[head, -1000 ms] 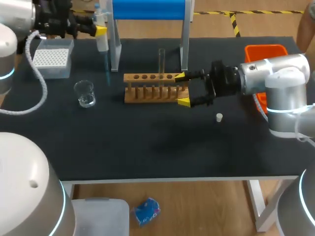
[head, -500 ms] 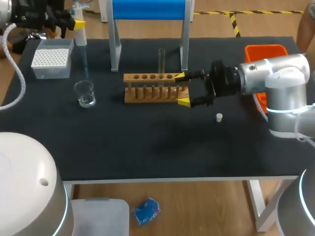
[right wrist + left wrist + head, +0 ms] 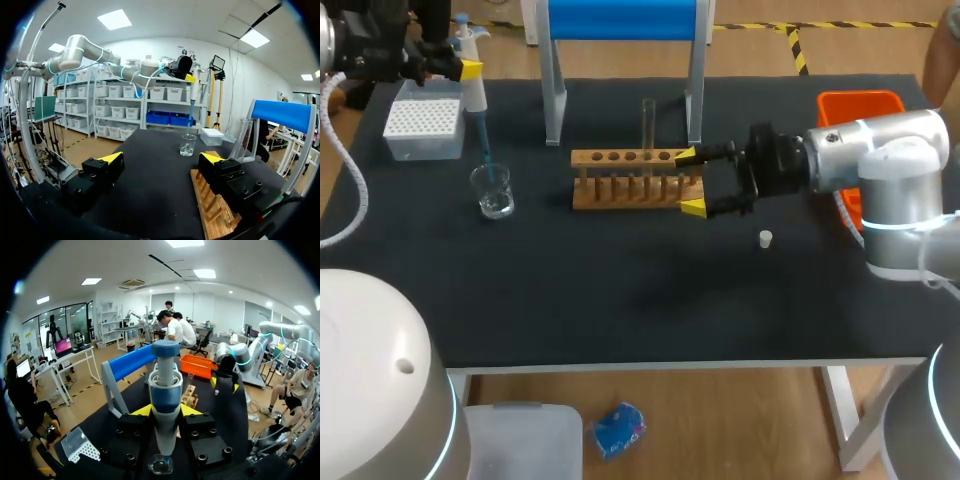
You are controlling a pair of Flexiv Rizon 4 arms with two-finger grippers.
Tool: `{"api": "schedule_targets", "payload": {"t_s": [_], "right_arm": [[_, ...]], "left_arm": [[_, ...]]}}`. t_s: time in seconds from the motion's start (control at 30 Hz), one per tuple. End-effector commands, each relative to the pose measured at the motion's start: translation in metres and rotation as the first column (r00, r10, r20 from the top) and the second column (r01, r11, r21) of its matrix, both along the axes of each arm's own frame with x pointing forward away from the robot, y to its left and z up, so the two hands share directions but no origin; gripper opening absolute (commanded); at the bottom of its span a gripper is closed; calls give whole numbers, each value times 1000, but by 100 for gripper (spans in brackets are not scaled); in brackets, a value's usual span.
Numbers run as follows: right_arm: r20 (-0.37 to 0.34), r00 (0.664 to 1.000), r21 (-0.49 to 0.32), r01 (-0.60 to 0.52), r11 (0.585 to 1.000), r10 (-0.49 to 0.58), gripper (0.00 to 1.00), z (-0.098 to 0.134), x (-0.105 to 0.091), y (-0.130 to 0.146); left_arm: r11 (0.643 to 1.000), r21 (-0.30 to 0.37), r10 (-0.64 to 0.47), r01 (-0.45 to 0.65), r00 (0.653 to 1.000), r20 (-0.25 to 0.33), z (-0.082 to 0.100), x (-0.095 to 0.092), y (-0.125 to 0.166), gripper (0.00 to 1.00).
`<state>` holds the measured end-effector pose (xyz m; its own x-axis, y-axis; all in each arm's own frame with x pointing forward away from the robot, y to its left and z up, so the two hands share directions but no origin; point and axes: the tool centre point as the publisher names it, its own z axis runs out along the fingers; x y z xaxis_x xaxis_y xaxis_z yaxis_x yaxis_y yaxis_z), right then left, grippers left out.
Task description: Invert the test tube, pick up the pipette, mount the tip to pipette, aspirate from beaker and dispense into the tube, eject the tip, return the pipette, and cap with the stopper.
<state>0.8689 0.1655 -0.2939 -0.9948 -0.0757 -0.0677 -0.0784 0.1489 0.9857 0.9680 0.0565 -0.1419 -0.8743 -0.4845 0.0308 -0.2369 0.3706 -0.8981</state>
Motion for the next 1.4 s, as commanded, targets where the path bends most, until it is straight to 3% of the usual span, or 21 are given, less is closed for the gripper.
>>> {"api": "schedule_targets", "payload": {"t_s": [0.03,0.3,0.4,0.57,0.7,0.97,1.4], "right_arm": [[1,1000,-2,1,1000,-1,100,1,-1,-1],[1,1000,-2,1,1000,-1,100,1,-1,-1],[-6,999,-102,49,994,-50,100,15,-12,12],[17,998,-142,67,988,-65,100,26,-20,46],[8,997,-200,73,977,-72,100,20,-15,74],[-44,992,-288,104,952,-121,100,-23,7,126],[-34,988,-315,130,940,-149,100,-34,16,182]], "left_arm": [[1000,1,0,0,1000,1,1,0,0,0],[1000,1,0,0,1000,1,1,0,0,0],[1000,1,0,0,1000,1,1,0,0,0],[1000,1,0,0,1000,1,1,0,0,0],[1000,1,0,0,1000,1,1,0,0,0],[1000,1,0,0,1000,1,1,0,0,0],[1000,1,0,0,1000,1,1,0,0,0]]}}
